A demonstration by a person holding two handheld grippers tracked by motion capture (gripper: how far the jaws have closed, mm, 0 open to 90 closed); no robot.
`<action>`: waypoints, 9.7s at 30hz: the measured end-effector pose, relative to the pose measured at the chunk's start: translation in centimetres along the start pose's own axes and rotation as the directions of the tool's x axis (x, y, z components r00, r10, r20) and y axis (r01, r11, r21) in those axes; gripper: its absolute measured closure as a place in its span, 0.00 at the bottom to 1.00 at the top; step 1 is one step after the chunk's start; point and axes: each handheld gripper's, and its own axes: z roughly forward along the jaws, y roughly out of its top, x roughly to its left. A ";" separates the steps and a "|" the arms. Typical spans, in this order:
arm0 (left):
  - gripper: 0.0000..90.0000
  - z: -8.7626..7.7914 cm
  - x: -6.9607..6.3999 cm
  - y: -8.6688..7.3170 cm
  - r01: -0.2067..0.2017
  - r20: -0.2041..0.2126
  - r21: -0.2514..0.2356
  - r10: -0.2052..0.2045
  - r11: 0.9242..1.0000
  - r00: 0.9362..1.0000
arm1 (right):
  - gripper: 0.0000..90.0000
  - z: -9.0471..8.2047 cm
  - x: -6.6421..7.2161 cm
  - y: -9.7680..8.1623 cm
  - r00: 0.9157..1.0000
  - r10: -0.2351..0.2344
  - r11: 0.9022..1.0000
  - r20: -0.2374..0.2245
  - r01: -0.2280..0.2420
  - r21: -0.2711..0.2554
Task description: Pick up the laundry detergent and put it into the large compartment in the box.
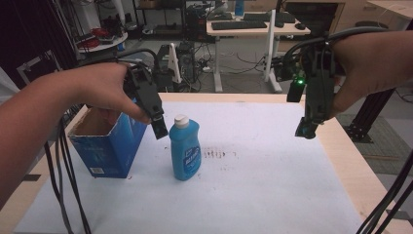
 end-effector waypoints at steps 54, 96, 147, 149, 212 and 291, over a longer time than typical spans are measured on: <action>0.03 7.7 1.4 6.1 0.274 -0.134 -0.059 -0.280 0.960 0.951 | 0.02 0.0 -0.2 0.2 1.000 0.000 1.000 -0.005 0.000 -0.002; 0.34 8.1 0.9 6.6 0.261 -0.163 -0.024 -0.261 0.965 0.951 | 0.02 0.0 -0.3 0.4 1.000 0.000 1.000 -0.002 0.000 -0.003; 0.42 -7.2 0.0 2.3 0.179 -0.186 -0.080 -0.191 0.981 0.964 | 0.02 0.3 -0.3 1.5 1.000 -0.020 1.000 -0.006 0.020 0.006; 0.42 -7.9 0.2 2.0 0.187 -0.186 -0.090 -0.201 0.978 0.962 | 0.02 0.2 -0.3 1.5 1.000 -0.019 1.000 -0.005 0.019 0.006; 0.42 0.3 14.4 -7.7 0.267 -0.198 0.022 -0.258 0.963 0.946 | 0.02 2.9 -1.9 2.2 0.999 0.007 0.999 -0.049 -0.005 0.038; 0.16 -4.0 11.3 -8.1 0.118 -0.240 0.005 -0.113 0.993 0.964 | 0.02 2.6 -1.6 2.0 0.999 0.005 1.000 -0.042 -0.004 0.012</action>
